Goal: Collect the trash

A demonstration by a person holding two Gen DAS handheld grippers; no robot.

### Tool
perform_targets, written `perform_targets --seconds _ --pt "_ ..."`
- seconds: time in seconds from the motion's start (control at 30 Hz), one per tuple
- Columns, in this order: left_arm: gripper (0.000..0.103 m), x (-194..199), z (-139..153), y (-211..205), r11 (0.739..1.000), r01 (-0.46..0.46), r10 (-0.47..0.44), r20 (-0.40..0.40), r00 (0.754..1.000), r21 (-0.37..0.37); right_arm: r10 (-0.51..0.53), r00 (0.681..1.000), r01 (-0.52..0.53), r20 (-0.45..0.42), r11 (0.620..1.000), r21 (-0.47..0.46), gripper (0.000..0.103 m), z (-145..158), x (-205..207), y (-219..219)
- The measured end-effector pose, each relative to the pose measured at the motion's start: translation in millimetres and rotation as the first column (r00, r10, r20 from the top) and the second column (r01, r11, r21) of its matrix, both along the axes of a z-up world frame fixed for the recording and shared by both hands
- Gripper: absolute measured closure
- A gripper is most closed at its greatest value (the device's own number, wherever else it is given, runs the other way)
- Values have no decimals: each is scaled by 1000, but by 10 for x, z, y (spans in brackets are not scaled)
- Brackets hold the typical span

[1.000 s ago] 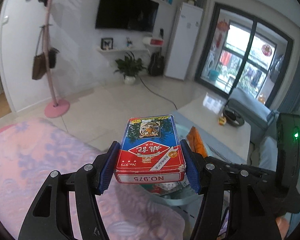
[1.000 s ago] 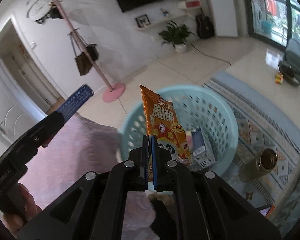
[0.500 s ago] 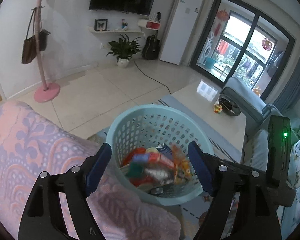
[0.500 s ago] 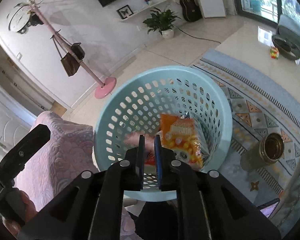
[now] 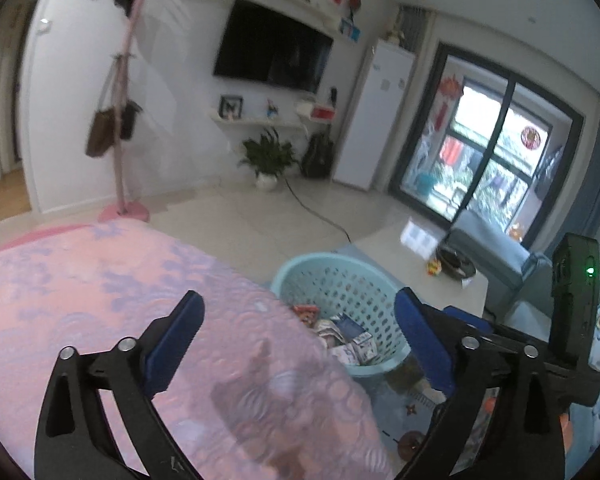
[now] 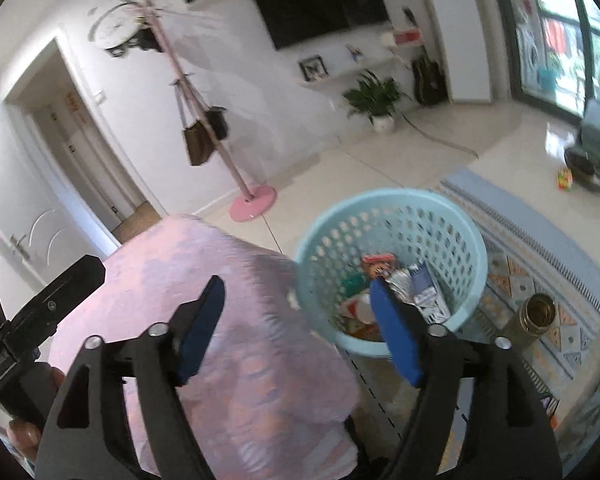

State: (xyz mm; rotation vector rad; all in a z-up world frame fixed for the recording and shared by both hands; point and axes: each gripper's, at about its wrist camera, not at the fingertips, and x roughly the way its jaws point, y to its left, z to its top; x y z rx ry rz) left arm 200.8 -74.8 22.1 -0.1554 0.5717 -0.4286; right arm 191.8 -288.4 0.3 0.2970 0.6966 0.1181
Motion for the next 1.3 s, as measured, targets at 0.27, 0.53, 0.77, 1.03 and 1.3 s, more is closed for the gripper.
perform_targets --seconds 0.27,0.53,0.77,1.03,1.3 --pt "8 -752 -43 525 984 -178 174 124 977 22 -54 986 80 158 983 -164 25 220 -530 627" --pt "8 -1214 -253 573 939 -337 306 271 913 75 -144 957 200 252 956 -213 25 62 -895 729" --pt "8 -1149 -243 622 918 -374 330 268 905 130 -141 959 201 246 951 -236 25 -71 -987 795" --pt "8 -1063 -295 777 920 -387 364 222 904 69 -111 965 172 239 953 -251 24 -140 -941 862" --pt "8 -1033 -323 745 913 -394 364 230 903 102 -101 967 160 233 956 -248 20 -186 -931 860"
